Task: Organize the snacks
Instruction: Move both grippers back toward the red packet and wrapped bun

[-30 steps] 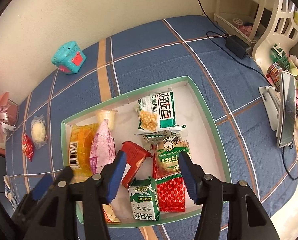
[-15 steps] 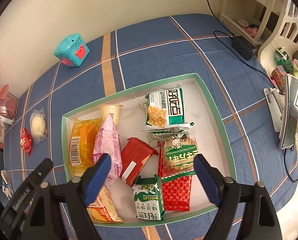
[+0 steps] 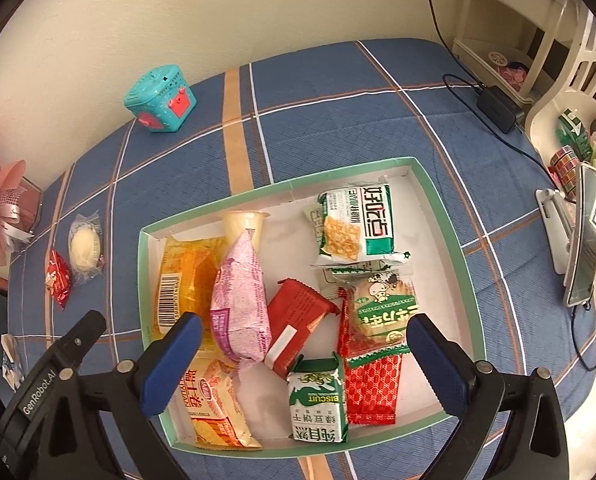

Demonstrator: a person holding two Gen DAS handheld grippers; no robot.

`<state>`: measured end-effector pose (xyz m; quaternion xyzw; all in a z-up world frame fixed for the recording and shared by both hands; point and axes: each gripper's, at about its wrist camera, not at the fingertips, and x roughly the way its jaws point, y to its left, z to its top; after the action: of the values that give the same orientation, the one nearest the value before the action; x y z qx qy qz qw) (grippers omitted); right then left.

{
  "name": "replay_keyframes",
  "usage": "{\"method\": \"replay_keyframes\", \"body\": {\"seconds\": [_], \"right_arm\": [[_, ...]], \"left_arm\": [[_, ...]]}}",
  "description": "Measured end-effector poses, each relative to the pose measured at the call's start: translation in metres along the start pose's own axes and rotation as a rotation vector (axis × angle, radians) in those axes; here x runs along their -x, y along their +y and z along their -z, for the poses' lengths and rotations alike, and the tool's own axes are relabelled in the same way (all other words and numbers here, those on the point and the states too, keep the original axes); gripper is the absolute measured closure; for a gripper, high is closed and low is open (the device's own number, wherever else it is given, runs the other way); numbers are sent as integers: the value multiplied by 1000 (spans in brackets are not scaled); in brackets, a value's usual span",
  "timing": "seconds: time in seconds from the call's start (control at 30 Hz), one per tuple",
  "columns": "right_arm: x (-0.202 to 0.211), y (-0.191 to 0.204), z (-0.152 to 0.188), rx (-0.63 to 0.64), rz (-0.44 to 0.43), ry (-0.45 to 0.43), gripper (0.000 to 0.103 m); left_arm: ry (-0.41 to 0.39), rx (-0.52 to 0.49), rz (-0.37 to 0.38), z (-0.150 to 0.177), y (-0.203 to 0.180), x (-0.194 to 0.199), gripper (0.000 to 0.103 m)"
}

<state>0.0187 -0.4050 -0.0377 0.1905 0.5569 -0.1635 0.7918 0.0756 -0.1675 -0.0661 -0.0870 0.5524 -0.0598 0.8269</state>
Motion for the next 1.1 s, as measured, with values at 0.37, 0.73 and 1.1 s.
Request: {"method": "replay_keyframes", "body": {"seconds": [0.37, 0.73, 1.1], "right_arm": [[0, 38, 2, 48, -34, -19, 0], [0, 131, 4, 157, -180, -64, 0], [-42, 214, -26, 239, -214, -94, 0]], "left_arm": [[-22, 69, -4, -13, 39, 3, 1], [-87, 203, -79, -61, 130, 17, 1], [-121, 262, -48, -105, 155, -23, 2]]}}
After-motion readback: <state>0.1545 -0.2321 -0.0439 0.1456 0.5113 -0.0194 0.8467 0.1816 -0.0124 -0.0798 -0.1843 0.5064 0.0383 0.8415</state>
